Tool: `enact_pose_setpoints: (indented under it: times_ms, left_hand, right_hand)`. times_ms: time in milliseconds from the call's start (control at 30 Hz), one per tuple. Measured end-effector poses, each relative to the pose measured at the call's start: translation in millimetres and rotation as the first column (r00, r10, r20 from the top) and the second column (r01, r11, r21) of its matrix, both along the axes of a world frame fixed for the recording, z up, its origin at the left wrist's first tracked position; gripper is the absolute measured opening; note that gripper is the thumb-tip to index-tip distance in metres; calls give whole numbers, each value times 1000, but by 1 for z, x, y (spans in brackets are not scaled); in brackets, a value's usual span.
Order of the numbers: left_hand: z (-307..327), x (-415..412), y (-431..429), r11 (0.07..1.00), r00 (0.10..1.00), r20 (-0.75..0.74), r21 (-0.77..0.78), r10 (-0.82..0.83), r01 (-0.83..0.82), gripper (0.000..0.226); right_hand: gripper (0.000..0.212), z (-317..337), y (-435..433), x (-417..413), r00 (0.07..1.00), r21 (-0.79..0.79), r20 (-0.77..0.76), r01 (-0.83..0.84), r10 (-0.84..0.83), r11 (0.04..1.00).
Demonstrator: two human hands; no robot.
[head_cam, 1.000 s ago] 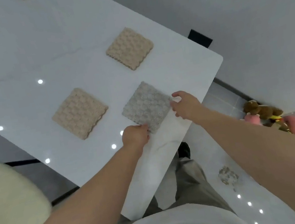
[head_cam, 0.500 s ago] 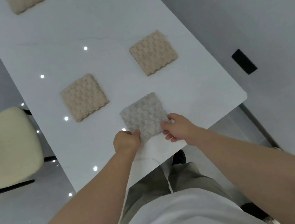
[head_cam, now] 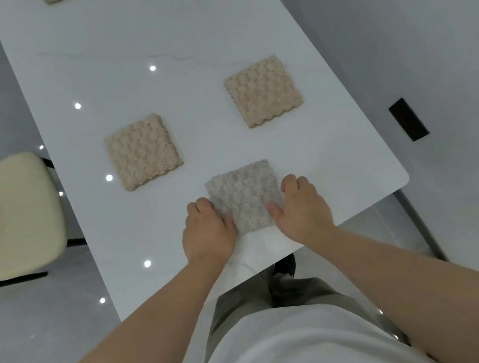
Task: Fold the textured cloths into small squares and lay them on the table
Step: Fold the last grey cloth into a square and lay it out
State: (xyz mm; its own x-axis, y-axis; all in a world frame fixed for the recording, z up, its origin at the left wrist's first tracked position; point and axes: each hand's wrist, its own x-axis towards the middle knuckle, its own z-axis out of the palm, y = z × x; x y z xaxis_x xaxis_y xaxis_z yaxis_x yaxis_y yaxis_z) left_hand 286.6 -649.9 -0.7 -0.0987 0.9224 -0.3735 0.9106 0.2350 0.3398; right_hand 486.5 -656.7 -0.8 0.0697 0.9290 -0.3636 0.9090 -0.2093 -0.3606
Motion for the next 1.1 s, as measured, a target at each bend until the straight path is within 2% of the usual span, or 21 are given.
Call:
enact_pose_setpoints:
  times_ms: [33,67,100,133,200,267,333,500,600,767,867,967,1100]
  left_hand:
    - [-1,-2,-4,975,986,-77,153,-150,161,37]
    - [-4,-5,-5,913,949,-135,266,-284,311,44]
    - [-9,-8,-4,849,902,-168,304,-398,431,53]
    - [-15,-11,0,803,850,-186,280,-493,527,64]
    - [-27,-14,9,742,750,-216,134,-625,657,87]
    - [-33,-15,19,702,677,-251,-13,-692,712,103]
    - [-38,-14,23,693,657,-246,-106,-713,713,110]
    - [-46,-10,18,740,714,-209,-94,-669,666,109]
    - [-49,-16,20,743,727,-158,-80,-668,665,104]
    - [-41,-26,30,672,645,-187,-189,-741,716,104]
    - [-25,-12,37,719,724,-78,-225,-686,657,112]
    - [0,-6,51,801,813,68,-142,-578,581,109]
    - [23,3,73,879,866,169,5,-470,476,74]
  right_hand:
    - [46,1,0,1,993,116,71,-105,97,988]
    - [53,-1,1,3,975,193,107,-214,197,958]
    - [62,-3,4,4,945,216,123,-323,303,921]
    - [72,-4,9,6,906,186,129,-420,402,888]
    - [89,-9,23,7,823,41,143,-560,550,827]
    - [100,-13,36,9,742,-101,179,-640,647,762]
    - [107,-16,47,12,682,-208,214,-668,700,714]
    - [112,-22,62,18,630,-229,260,-696,732,681]
    - [111,-22,60,19,640,-251,233,-688,732,681]
    - [113,-16,58,12,664,-298,221,-652,715,698]
    - [113,0,64,5,682,-343,193,-627,706,700]
    - [98,24,66,7,783,-259,160,-554,601,791]
    - [65,44,58,29,965,-105,34,-254,259,962]
